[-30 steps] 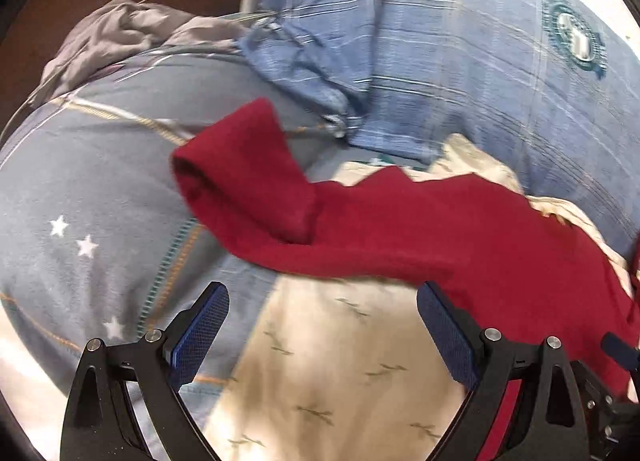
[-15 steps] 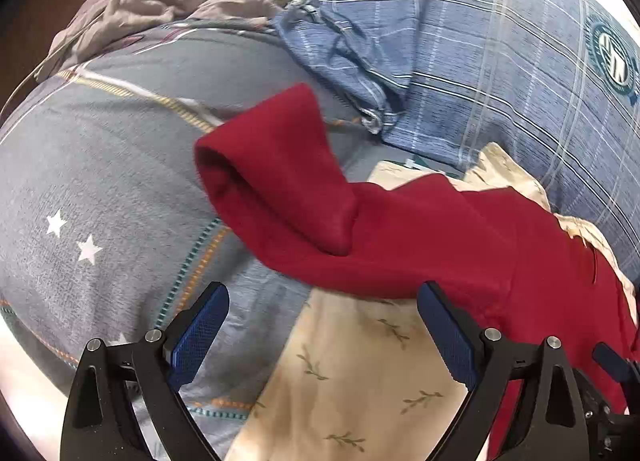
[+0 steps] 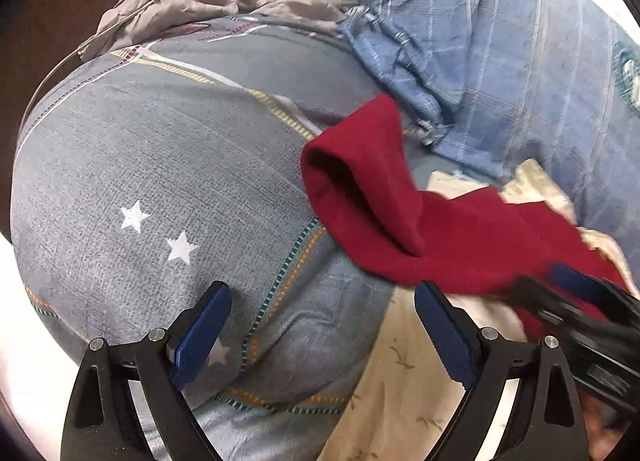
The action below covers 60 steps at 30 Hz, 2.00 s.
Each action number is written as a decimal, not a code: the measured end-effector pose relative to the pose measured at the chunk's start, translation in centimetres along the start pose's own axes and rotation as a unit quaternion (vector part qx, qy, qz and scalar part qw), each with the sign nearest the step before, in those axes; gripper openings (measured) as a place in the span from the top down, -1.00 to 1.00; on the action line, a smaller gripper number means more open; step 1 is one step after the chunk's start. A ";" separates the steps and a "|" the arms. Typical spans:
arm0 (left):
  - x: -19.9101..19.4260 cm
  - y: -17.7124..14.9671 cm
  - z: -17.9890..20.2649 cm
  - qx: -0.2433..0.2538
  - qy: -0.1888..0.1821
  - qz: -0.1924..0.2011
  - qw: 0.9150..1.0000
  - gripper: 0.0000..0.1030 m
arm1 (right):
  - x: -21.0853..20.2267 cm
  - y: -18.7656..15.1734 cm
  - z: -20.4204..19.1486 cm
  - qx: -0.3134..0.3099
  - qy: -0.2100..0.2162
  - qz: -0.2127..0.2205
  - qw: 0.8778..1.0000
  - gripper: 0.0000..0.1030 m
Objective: Fold small clothes
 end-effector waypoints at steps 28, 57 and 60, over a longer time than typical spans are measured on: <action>-4.4 -0.1 -0.1 0.011 -0.011 0.066 0.998 -0.80 | -9.3 4.3 3.8 -0.022 -0.095 0.102 0.990 0.88; -1.4 -5.0 14.9 0.155 -0.086 -0.008 0.984 -0.82 | -24.8 -20.0 23.7 0.241 -0.291 0.001 0.926 -0.35; 1.6 -5.4 14.6 0.147 -0.070 -0.054 0.985 -0.80 | -24.0 -18.5 23.6 0.217 -0.293 -0.006 0.931 -0.35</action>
Point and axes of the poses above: each gripper's, at about its wrist camera, not at the fingertips, and x roughly the way its jaws point, z to its right, y to its top, the point moved 1 cm from there along x, roughly the way its jaws point, and after that the axes turned 12 degrees about -x, right-handed, at the moved point
